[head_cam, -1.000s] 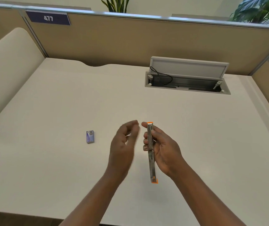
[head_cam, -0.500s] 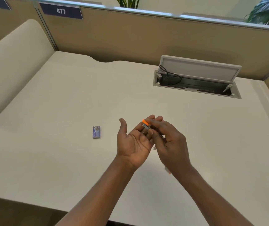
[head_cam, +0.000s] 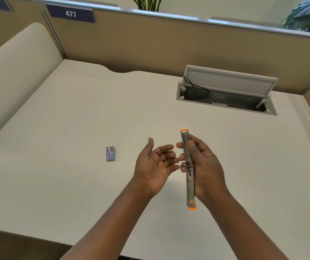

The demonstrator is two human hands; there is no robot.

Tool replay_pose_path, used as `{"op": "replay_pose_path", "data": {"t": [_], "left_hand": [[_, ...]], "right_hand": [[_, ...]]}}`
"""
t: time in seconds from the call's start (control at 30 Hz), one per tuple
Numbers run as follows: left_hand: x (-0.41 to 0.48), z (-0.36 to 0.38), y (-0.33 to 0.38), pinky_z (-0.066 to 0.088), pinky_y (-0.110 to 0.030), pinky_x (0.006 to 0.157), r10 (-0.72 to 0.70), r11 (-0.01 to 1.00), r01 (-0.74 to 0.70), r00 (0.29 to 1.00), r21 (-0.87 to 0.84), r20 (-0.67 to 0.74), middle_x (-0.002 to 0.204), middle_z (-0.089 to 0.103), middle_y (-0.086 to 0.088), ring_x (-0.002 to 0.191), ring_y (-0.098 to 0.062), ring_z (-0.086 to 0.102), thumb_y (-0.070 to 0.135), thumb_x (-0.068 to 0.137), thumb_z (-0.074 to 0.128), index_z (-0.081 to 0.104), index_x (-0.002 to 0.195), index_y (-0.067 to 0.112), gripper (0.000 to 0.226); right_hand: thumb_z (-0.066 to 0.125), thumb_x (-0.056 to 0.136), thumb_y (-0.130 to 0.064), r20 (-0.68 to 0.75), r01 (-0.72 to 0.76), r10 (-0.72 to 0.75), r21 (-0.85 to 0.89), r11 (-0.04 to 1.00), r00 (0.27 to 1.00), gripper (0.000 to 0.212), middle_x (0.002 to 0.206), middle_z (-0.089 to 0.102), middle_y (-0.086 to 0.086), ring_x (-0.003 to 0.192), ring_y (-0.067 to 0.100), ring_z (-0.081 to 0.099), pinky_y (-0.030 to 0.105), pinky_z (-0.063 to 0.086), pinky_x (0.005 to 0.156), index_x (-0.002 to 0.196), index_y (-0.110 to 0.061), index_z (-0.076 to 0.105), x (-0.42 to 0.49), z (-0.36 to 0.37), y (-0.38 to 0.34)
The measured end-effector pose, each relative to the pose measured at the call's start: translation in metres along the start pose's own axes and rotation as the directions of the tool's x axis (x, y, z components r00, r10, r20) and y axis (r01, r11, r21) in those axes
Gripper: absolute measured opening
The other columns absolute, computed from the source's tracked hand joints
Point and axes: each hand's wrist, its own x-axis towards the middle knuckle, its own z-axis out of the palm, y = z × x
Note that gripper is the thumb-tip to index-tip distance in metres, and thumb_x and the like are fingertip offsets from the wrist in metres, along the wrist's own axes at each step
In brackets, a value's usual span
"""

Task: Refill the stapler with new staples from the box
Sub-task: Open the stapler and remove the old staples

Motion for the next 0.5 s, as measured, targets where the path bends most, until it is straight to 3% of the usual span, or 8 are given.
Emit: {"op": "replay_pose_path", "data": {"t": [0.07, 0.17, 0.27, 0.37, 0.43, 0.5], "left_hand": [[-0.002, -0.001, -0.003, 0.040, -0.033, 0.056, -0.007, 0.992, 0.015, 0.998, 0.122, -0.066, 0.062, 0.049, -0.005, 0.055, -0.021, 0.050, 0.041, 0.101, 0.047, 0.066, 0.082, 0.007, 0.044], [-0.009, -0.001, -0.007, 0.027, -0.030, 0.051, 0.059, 0.947, -0.036, 0.996, 0.320, -0.063, 0.057, 0.034, 0.001, 0.049, -0.015, 0.034, 0.019, 0.083, 0.054, 0.060, 0.085, 0.011, 0.011], [-0.019, -0.002, -0.010, 0.029, -0.025, 0.051, 0.184, 0.784, -0.167, 0.982, 0.598, 0.034, 0.060, 0.035, 0.004, 0.053, -0.013, 0.032, 0.016, 0.071, 0.055, 0.063, 0.103, 0.016, 0.032], [-0.024, 0.002, -0.013, 0.039, -0.021, 0.058, 0.288, 0.542, -0.307, 0.942, 0.782, 0.171, 0.061, 0.031, 0.005, 0.059, -0.014, 0.033, 0.039, 0.074, 0.074, 0.062, 0.113, 0.036, 0.041], [-0.022, 0.006, -0.013, 0.045, -0.035, 0.064, 0.332, 0.471, -0.320, 0.928, 0.822, 0.171, 0.059, 0.030, 0.003, 0.060, -0.025, 0.036, 0.049, 0.074, 0.078, 0.062, 0.112, 0.038, 0.043], [-0.020, 0.009, -0.012, 0.053, -0.051, 0.072, 0.350, 0.479, -0.309, 0.926, 0.822, 0.144, 0.063, 0.041, -0.016, 0.067, -0.040, 0.050, 0.053, 0.075, 0.078, 0.062, 0.110, 0.035, 0.042]], "right_hand": [[0.055, 0.104, -0.020, -0.005, -0.075, 0.076, 0.098, 0.992, 0.997, 0.023, 0.094, 0.075, 0.007, 0.061, 0.012, 0.060, 0.023, 0.047, 0.047, 0.117, -0.014, 0.073, 0.002, 0.000, 0.000], [0.056, 0.103, -0.017, -0.021, -0.160, 0.168, 0.202, 0.966, 0.986, 0.023, 0.092, 0.075, 0.007, 0.058, 0.011, 0.060, 0.021, 0.046, 0.046, 0.119, -0.010, 0.071, 0.004, -0.001, 0.000], [0.056, 0.104, -0.018, -0.069, -0.199, 0.219, 0.216, 0.956, 0.973, 0.023, 0.094, 0.078, 0.007, 0.060, 0.012, 0.067, 0.022, 0.052, 0.050, 0.119, -0.011, 0.072, 0.004, -0.003, 0.002], [0.056, 0.104, -0.020, -0.099, -0.209, 0.232, 0.198, 0.958, 0.968, 0.022, 0.095, 0.079, 0.004, 0.067, 0.012, 0.074, 0.024, 0.058, 0.055, 0.115, -0.015, 0.075, 0.004, -0.004, 0.003], [0.056, 0.103, -0.019, -0.085, -0.210, 0.233, 0.219, 0.953, 0.969, 0.022, 0.095, 0.079, 0.005, 0.071, 0.016, 0.077, 0.027, 0.061, 0.059, 0.113, -0.015, 0.076, 0.003, -0.004, 0.004], [0.057, 0.102, -0.018, -0.036, -0.207, 0.222, 0.247, 0.947, 0.974, 0.022, 0.096, 0.079, 0.009, 0.077, 0.023, 0.078, 0.032, 0.063, 0.064, 0.113, -0.013, 0.075, 0.001, -0.002, 0.005]]}}
